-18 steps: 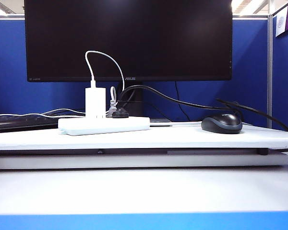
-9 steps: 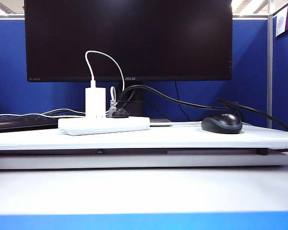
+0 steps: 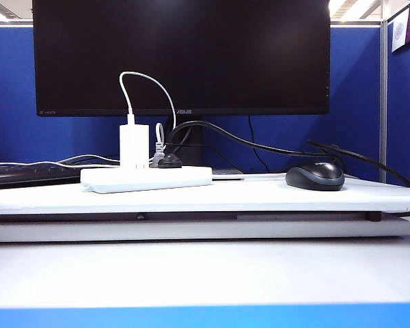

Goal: Unplug the white charger from the socket, then place it next to the socket.

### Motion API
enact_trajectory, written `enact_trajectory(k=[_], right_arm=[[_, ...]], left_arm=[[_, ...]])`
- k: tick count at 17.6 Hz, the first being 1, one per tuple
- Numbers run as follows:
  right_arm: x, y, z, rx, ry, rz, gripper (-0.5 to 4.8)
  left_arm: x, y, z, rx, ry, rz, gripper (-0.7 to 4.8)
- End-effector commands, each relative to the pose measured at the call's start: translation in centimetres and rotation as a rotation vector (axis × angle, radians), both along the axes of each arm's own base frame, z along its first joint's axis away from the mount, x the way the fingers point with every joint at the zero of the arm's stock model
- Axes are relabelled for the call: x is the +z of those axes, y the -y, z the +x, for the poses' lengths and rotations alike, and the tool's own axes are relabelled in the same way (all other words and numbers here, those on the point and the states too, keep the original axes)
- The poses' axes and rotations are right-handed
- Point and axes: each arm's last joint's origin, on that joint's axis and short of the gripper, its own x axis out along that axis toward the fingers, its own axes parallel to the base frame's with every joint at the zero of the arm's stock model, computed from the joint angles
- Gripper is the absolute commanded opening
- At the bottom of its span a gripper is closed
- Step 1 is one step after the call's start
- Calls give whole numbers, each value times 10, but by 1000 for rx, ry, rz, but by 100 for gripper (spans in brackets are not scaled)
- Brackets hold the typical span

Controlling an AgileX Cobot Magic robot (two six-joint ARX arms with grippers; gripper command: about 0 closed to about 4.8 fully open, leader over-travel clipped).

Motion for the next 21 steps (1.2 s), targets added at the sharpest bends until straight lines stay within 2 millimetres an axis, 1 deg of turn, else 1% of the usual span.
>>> enact_trajectory(k=[1,2,5,7,9,10,11,12,13,14,15,16,17,19,20,21], right_arm=[[31,-2,7,5,-7,7,-8],[47,-4,13,13,0,2,-8],[94,-13,40,102,56,-41,-8],[125,-23,69,168,75,-39,-8],[144,-37,99,202,47,-45,-8],[152,-51,120,273,32,-56,-8],[155,-63,136,356,49,-96,-8],[155,-84,156,458,90,-152,-8],[151,-103,171,517,95,-154,-8],[143,-127,187,575,52,-153,-8],[135,-148,198,620,20,-154,-8],[126,-168,203,663,-6,-161,-8],[111,-190,209,704,-34,-171,-8],[81,-221,214,762,-73,-218,-7],[66,-231,217,781,-95,-254,-7],[53,-240,217,798,-101,-299,44]], left_arm=[[40,0,12,39,109,-15,-5],[52,1,18,39,116,-16,-5],[88,5,48,12,83,-1,-5],[109,10,76,-73,51,3,-5],[123,17,101,-214,26,9,-5],[127,21,117,-317,6,-2,-5],[130,25,129,-391,-14,-12,-5],[132,28,140,-451,-29,-21,-5],[132,31,150,-485,-43,-26,-5],[130,33,159,-492,-58,-29,-5],[127,34,163,-494,-69,-25,-5],[125,35,165,-501,-76,-8,-5],[123,36,164,-516,-85,9,-5],[122,36,164,-558,-82,55,-5],[121,37,163,-563,-87,62,-5],[120,37,163,-566,-96,59,-5]])
